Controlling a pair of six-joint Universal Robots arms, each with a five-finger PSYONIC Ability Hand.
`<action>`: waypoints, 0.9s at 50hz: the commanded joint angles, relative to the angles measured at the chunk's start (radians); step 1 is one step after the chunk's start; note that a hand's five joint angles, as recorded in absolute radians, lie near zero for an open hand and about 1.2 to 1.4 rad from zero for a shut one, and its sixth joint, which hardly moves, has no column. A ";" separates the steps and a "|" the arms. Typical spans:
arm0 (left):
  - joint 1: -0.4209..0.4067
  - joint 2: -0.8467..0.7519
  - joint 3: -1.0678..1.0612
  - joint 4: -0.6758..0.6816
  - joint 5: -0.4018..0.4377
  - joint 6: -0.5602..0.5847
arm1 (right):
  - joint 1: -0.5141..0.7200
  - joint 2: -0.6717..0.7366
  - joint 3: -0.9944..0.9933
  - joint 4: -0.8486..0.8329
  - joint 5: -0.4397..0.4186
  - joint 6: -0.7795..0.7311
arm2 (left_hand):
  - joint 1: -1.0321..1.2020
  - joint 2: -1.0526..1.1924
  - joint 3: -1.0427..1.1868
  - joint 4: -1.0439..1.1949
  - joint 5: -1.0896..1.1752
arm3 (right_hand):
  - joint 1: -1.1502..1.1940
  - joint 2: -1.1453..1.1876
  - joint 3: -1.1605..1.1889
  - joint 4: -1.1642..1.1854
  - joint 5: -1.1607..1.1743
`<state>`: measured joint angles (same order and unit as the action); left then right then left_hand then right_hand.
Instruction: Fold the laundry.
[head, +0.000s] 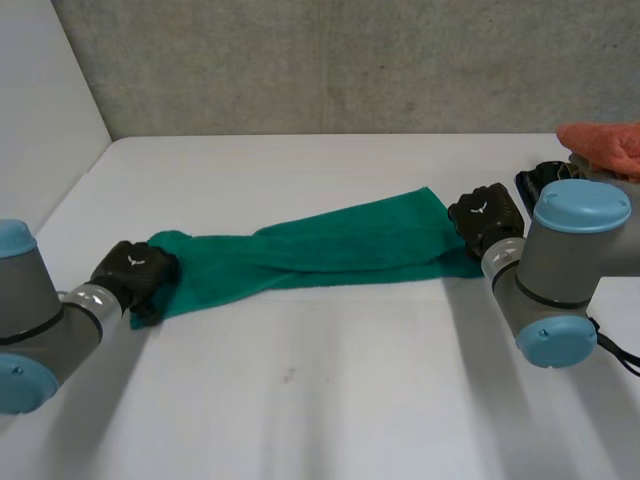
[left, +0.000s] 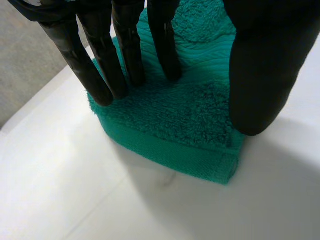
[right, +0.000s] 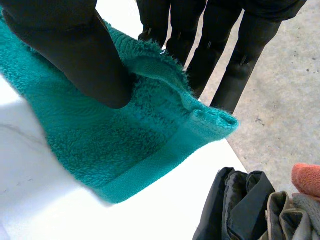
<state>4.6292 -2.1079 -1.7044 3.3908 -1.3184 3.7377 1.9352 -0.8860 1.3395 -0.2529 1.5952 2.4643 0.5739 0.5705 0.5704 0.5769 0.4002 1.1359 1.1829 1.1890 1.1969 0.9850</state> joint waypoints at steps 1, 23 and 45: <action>0.000 -0.061 0.064 0.021 0.010 0.033 | 0.004 -0.001 0.010 0.000 -0.004 -0.011 | 0.194 0.197 0.198 0.191 0.193 | 0.260 0.213 0.207 0.199 0.237; -0.012 -0.083 0.141 0.021 0.019 -0.012 | 0.011 0.001 0.016 0.001 -0.004 -0.024 | 0.282 0.286 0.286 0.280 0.282 | 0.260 0.213 0.207 0.199 0.237; -0.039 -0.086 0.214 -0.042 0.010 -0.044 | -0.004 -0.016 0.016 0.007 -0.012 -0.019 | 0.822 0.826 0.826 0.819 0.822 | 0.260 0.213 0.207 0.199 0.237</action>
<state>4.6031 -2.2589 -1.4733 3.3868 -1.2932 3.7214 1.9413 -0.8900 1.3561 -0.2513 1.5827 2.4411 1.1624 1.1923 1.1854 1.1923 0.9865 1.1359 1.1828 1.1890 1.1969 0.9850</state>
